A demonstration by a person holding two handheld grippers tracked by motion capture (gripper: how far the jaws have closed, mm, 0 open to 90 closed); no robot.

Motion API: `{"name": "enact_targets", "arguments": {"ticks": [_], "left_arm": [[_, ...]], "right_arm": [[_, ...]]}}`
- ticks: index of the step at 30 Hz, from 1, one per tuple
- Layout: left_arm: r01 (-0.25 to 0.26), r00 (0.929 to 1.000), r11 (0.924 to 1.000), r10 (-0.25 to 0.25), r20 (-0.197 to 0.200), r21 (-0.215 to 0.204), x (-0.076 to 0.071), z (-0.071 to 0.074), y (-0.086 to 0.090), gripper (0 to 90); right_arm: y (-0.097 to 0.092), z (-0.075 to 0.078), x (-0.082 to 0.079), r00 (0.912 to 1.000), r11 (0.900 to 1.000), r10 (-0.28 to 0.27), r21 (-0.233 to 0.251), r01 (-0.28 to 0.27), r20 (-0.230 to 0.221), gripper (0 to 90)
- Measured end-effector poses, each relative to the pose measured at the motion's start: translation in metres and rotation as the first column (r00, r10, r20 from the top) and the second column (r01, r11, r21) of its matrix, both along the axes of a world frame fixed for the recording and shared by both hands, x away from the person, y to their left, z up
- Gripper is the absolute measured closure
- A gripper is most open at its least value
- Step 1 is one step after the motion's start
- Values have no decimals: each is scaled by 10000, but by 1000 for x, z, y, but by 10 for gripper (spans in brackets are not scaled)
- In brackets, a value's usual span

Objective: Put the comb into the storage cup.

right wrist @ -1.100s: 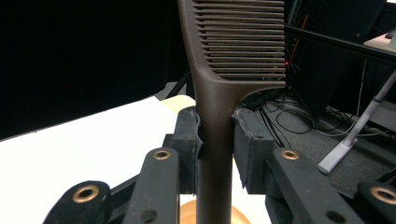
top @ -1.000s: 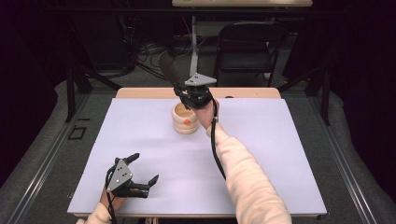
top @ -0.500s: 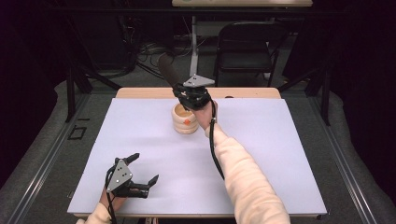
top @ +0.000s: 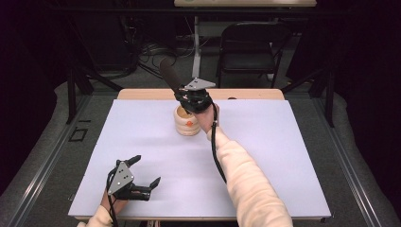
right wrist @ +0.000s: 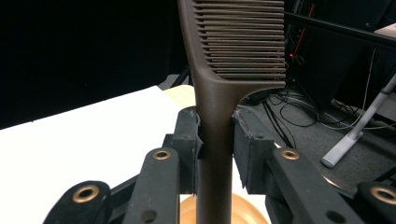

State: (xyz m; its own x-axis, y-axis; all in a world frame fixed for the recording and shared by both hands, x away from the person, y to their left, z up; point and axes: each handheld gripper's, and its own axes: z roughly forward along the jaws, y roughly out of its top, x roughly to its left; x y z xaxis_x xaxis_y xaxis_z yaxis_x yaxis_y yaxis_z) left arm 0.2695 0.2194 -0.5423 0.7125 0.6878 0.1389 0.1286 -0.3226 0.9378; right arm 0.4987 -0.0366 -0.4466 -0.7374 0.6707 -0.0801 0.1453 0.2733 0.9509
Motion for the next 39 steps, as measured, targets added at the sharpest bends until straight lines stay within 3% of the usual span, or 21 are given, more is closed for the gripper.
{"name": "enact_targets", "arguments": {"ticks": [39], "left_arm": [[0, 10000, 10000, 0, 7, 1, 0, 0, 0, 0]], "right_arm": [[1, -16, 2, 9989, 9992, 38, -384, -56, -458, 723]]}}
